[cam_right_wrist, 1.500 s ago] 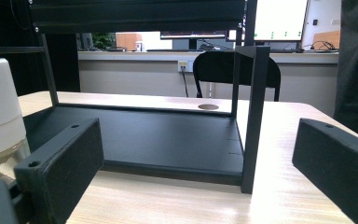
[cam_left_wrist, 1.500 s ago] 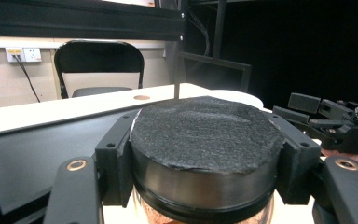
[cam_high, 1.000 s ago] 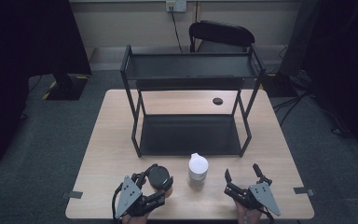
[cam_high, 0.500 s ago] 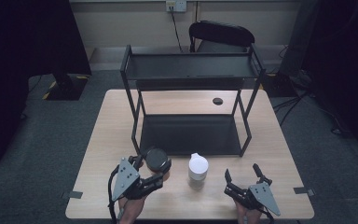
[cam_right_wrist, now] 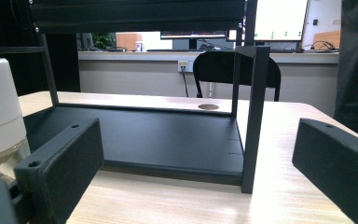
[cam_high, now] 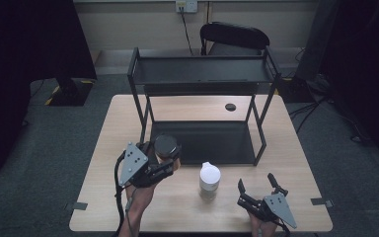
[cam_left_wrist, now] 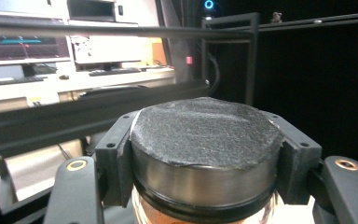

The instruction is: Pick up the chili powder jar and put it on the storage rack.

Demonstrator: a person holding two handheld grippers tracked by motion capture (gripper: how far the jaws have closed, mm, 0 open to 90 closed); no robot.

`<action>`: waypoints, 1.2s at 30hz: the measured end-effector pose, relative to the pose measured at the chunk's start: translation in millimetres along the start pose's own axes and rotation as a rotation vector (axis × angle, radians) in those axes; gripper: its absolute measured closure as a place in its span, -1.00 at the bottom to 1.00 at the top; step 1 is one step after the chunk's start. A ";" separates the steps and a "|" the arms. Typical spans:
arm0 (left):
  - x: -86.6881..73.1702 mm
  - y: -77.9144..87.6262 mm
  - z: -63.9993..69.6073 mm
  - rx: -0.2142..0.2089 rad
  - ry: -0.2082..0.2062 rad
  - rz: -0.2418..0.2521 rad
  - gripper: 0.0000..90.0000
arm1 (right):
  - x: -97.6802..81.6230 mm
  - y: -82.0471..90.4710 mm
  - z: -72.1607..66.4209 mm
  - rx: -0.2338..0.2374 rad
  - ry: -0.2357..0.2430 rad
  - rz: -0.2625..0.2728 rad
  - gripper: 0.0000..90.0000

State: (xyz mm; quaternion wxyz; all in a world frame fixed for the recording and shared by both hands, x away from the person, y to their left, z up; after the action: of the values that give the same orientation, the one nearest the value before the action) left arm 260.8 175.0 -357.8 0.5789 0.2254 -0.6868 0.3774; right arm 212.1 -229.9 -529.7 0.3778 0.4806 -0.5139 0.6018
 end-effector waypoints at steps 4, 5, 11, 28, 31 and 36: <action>13.9 -12.4 -5.0 0.002 -0.012 0.011 -0.22 | 0.0 0.0 -0.1 -0.001 0.000 0.000 -0.99; 17.5 -15.9 -5.5 0.003 -0.014 0.017 -0.22 | 0.0 0.0 -0.3 -0.003 0.001 0.000 -0.99; 41.3 -35.0 -5.3 -0.004 -0.038 0.039 -0.22 | 0.1 0.0 -0.3 -0.004 0.001 -0.001 -0.99; 74.4 -84.8 -23.6 0.051 -0.070 0.020 -0.21 | 0.1 0.4 0.2 0.001 0.000 0.000 -0.99; 82.3 -93.5 -26.8 0.069 -0.060 0.025 -0.21 | 0.1 0.5 0.3 0.002 -0.001 0.000 -0.99; 97.2 -106.6 -28.4 0.101 -0.061 0.024 -0.21 | 0.1 0.4 0.3 0.002 -0.001 0.000 -0.99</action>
State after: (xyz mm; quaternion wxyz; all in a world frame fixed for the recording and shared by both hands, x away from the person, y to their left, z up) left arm 336.0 144.0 -235.3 0.5410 0.2574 -0.6867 0.4117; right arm 211.7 -230.3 -529.8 0.3771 0.4811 -0.5135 0.6022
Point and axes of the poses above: each handheld gripper's, and its own axes: y roughly backward along the jaws, x roughly out of its top, z roughly to its right, the point moved 7 cm from there along -y, roughly forward along the jaws, and after that the axes turned 11 degrees about z, right-handed, at the moved point
